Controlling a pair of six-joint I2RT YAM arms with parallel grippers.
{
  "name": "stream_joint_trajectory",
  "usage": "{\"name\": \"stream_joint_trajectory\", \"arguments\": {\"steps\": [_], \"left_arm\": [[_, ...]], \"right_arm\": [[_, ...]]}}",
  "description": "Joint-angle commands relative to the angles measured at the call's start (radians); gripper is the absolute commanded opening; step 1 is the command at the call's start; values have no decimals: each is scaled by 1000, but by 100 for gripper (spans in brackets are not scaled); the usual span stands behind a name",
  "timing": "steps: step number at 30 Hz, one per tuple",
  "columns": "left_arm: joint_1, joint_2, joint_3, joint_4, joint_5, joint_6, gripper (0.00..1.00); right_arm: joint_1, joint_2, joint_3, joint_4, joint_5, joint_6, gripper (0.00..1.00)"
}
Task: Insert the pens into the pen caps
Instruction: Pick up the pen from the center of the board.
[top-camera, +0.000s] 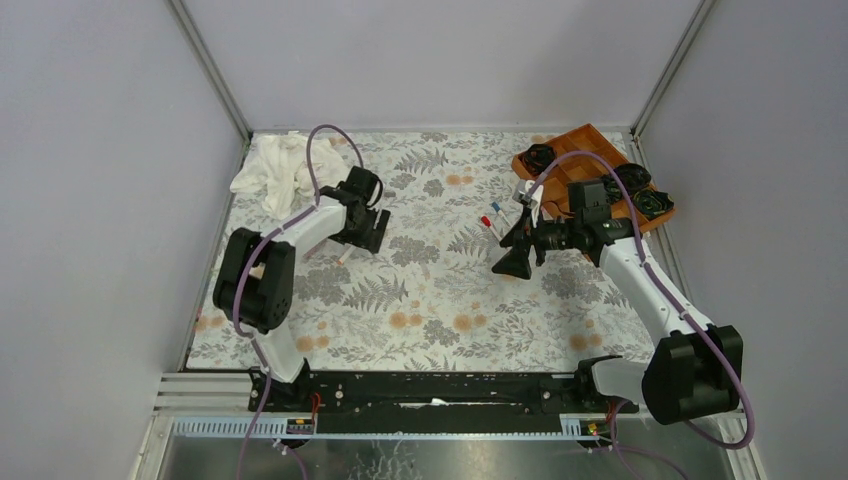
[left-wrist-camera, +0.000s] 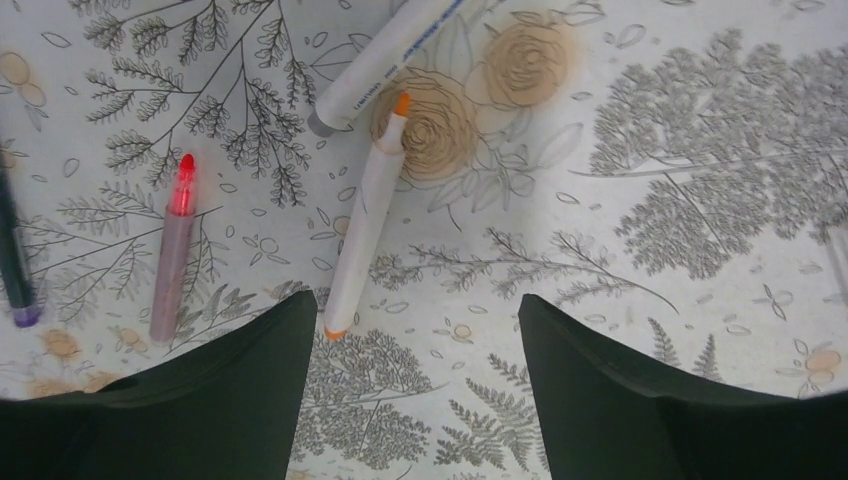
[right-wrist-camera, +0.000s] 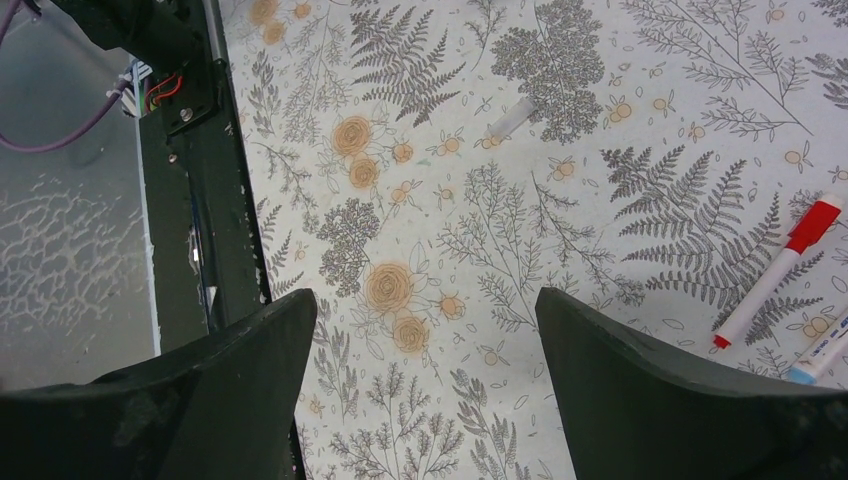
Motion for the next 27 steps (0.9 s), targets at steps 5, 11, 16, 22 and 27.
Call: {"name": "stream_joint_trajectory", "arguments": {"steps": [5,11,16,22,27], "left_arm": [[129,84,81,-22,172,103,66],[148,159,105,-52,232,113,52],[148,171,105,-52,206,113,52],[147,217,109,-67,185,105,37],[139,220,86,-68,135,92,37]], "right_arm": [[-6,-18,21,-13,-30,-32,89],[-11,-20,24,-18,-35,-31,89],[-13,-21,24,-20,-42,-31,89],[-17,-21,26,-24,-52,-30,89],[-23,-26,30,-30,-71,-33,89]]}}
